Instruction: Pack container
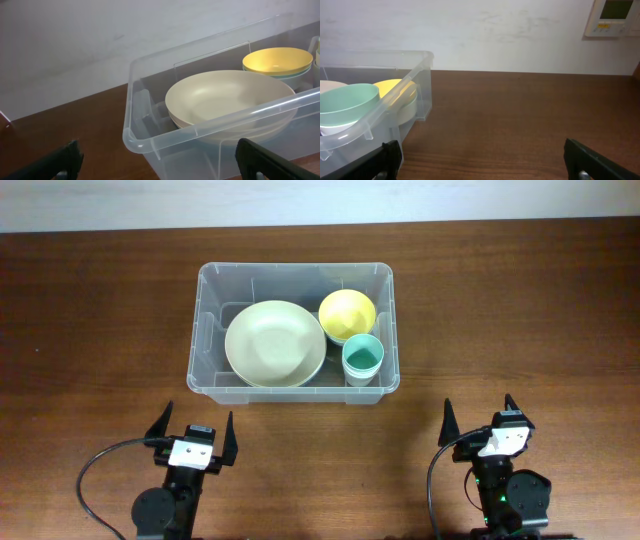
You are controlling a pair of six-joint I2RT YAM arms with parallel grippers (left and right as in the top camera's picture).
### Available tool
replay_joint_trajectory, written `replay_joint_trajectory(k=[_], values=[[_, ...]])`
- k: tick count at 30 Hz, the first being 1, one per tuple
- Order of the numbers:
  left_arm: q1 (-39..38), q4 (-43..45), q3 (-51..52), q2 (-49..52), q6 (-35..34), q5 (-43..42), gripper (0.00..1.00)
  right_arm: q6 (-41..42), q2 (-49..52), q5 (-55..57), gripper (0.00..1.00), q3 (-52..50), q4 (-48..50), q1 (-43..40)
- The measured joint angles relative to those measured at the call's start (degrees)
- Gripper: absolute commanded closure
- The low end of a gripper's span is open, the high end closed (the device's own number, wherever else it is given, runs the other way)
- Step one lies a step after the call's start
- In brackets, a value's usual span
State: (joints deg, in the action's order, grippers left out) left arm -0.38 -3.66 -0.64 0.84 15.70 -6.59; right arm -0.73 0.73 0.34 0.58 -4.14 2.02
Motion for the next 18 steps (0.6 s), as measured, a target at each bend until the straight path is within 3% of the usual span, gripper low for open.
replay_joint_trajectory(k=[18], values=[[0.0, 0.0, 0.0, 0.0, 0.0, 0.0, 0.0, 0.0, 0.0, 0.0, 0.01, 0.0, 0.0, 0.0]])
